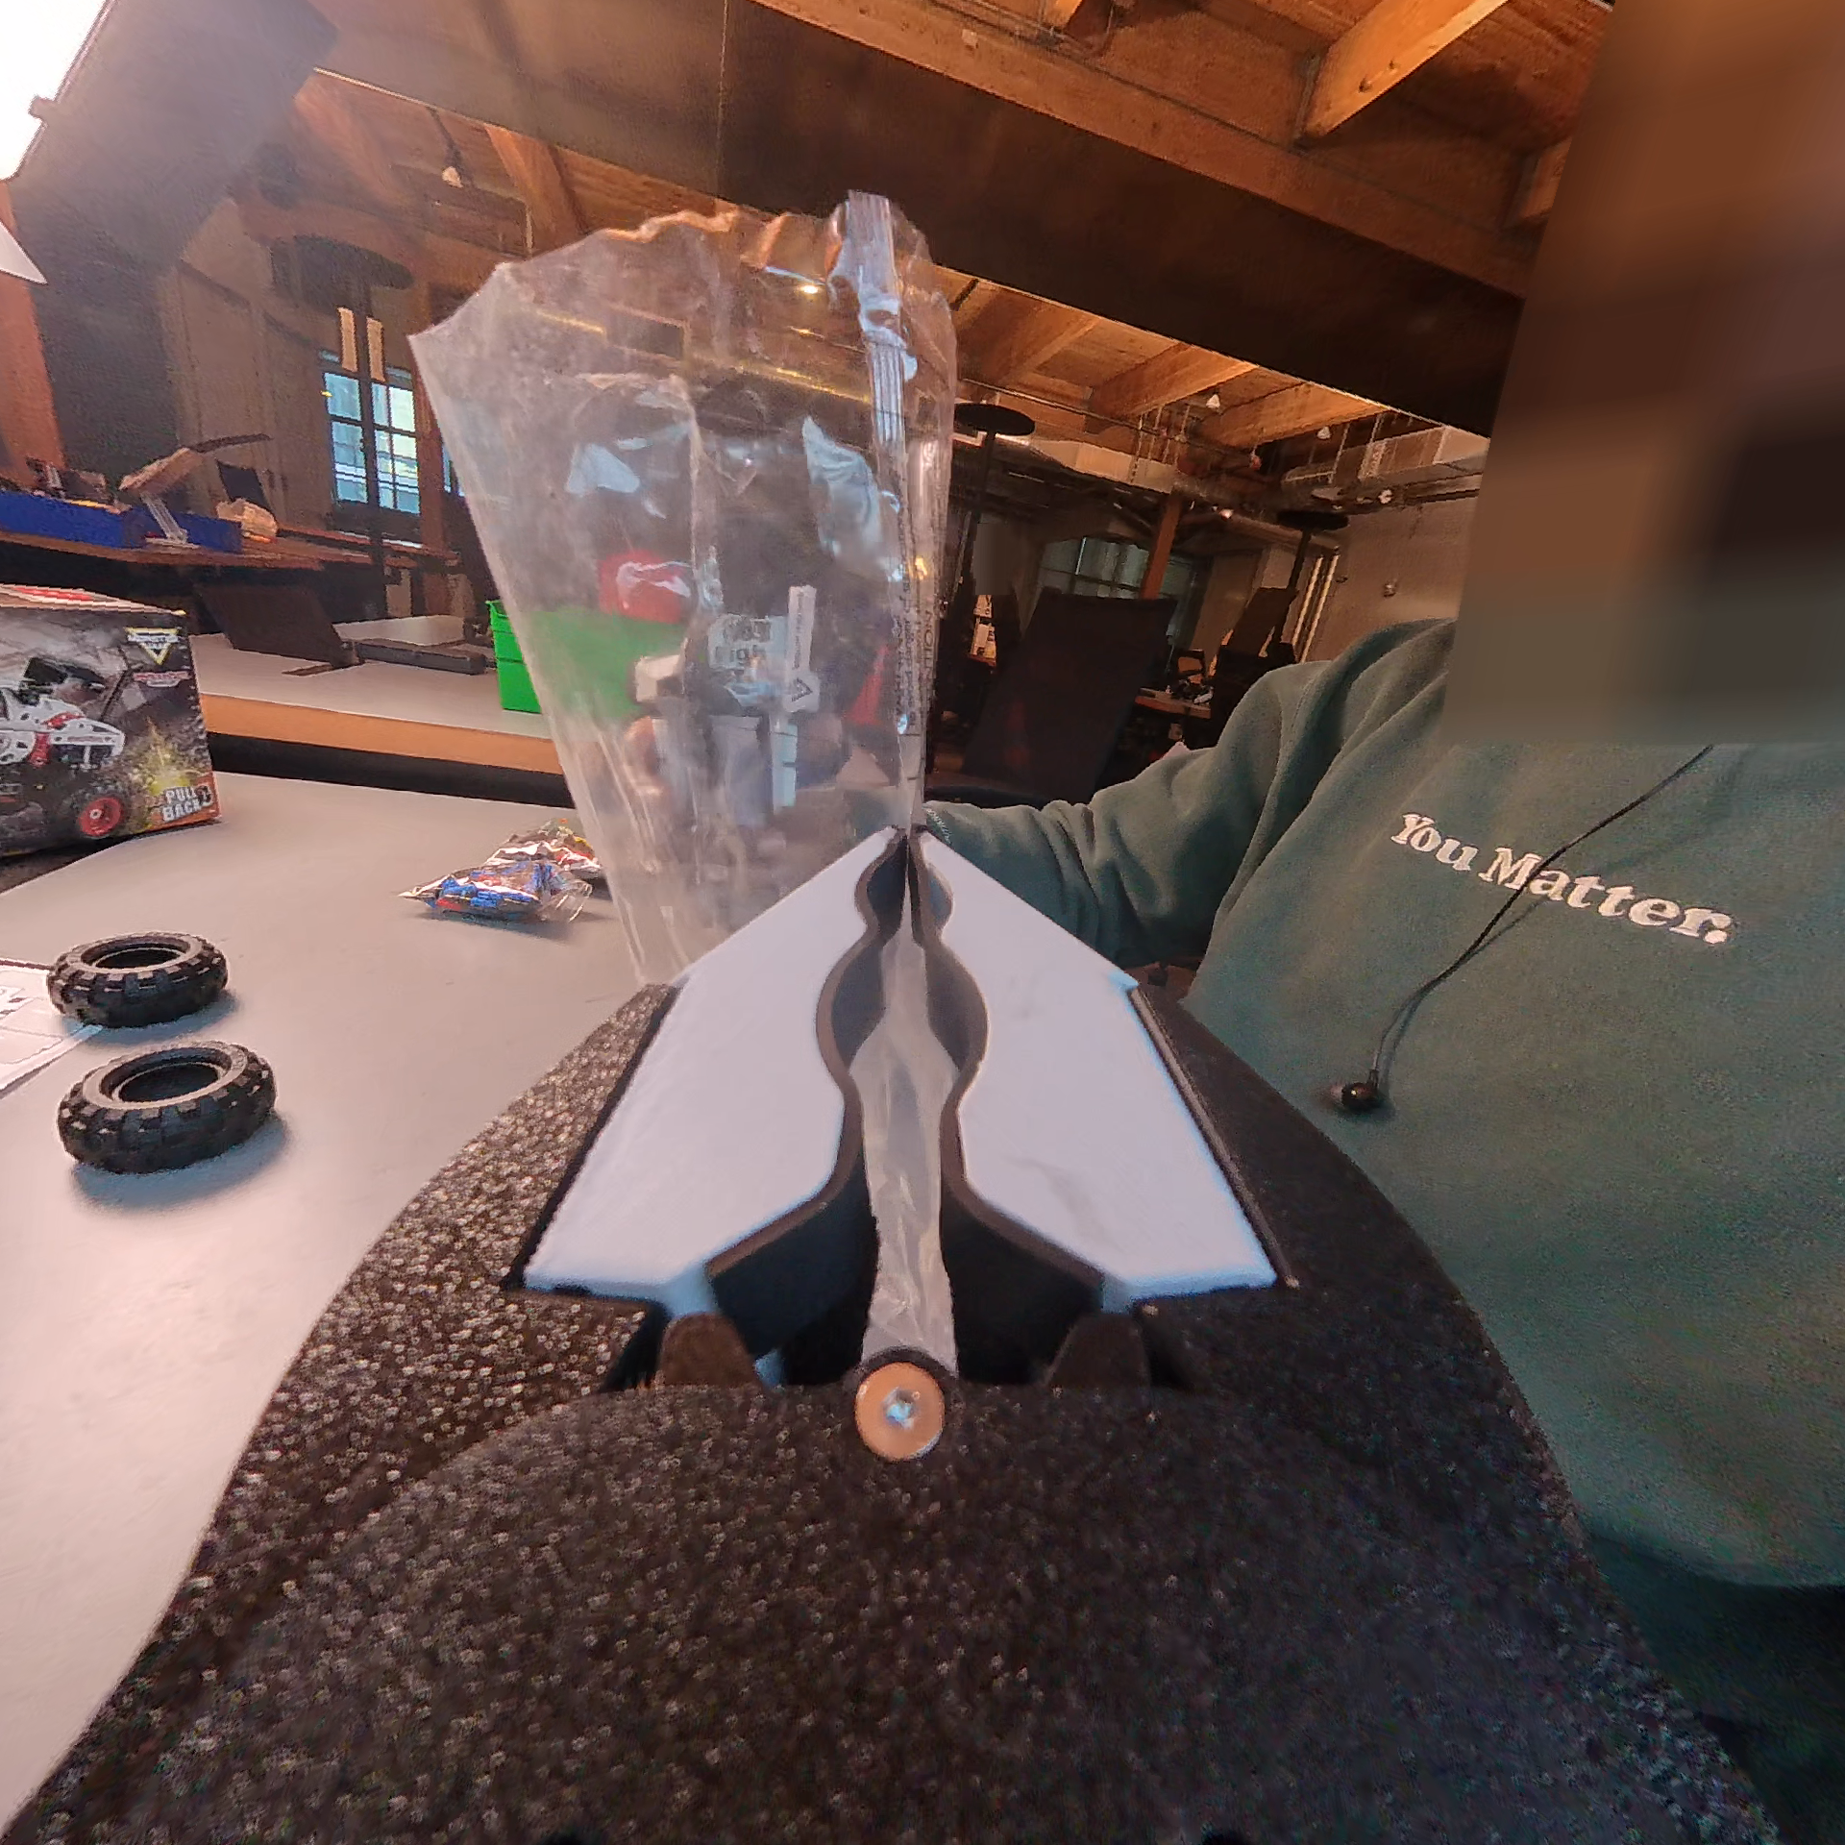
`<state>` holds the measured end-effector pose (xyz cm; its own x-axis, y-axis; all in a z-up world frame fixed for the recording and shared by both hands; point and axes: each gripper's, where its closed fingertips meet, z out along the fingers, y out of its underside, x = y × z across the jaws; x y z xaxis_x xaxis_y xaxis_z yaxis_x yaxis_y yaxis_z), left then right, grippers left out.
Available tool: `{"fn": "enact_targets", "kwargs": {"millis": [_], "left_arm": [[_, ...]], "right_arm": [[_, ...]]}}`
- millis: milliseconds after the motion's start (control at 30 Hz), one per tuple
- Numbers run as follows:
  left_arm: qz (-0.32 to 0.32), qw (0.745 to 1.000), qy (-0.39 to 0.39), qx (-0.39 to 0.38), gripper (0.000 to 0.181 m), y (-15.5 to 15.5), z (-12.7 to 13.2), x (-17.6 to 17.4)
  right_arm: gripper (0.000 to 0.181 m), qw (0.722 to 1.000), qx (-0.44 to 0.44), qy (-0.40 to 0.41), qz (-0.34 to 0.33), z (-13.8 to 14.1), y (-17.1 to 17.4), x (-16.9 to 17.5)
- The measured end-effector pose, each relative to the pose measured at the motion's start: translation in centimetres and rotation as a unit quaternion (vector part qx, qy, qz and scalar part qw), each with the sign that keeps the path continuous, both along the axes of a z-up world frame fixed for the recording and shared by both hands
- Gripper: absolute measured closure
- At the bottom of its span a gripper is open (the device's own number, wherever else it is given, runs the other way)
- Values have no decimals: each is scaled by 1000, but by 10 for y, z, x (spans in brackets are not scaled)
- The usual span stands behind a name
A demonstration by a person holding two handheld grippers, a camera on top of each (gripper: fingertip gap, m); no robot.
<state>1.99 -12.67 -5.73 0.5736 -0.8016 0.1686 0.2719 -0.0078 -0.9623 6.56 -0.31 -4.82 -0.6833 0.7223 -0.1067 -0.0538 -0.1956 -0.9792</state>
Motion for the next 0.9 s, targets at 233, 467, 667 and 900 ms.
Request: {"fn": "enact_targets", "kwargs": {"millis": [233,467,667,900], "left_arm": [[-15,1000,5,1,181,-4,1,5],[65,998,-8,24,181,-10,13,-38],[38,999,-1,20,181,-9,10,-25],[-21,1000,12,16,181,-14,9,2]], "right_arm": [[181,1000,12,-21,19,-12,-8,-3],[181,998,-12,59,-4,22,22,26],[169,997,22,58,-40,18,10,14],[118,999,48,9,18,4,-21,5]]}}
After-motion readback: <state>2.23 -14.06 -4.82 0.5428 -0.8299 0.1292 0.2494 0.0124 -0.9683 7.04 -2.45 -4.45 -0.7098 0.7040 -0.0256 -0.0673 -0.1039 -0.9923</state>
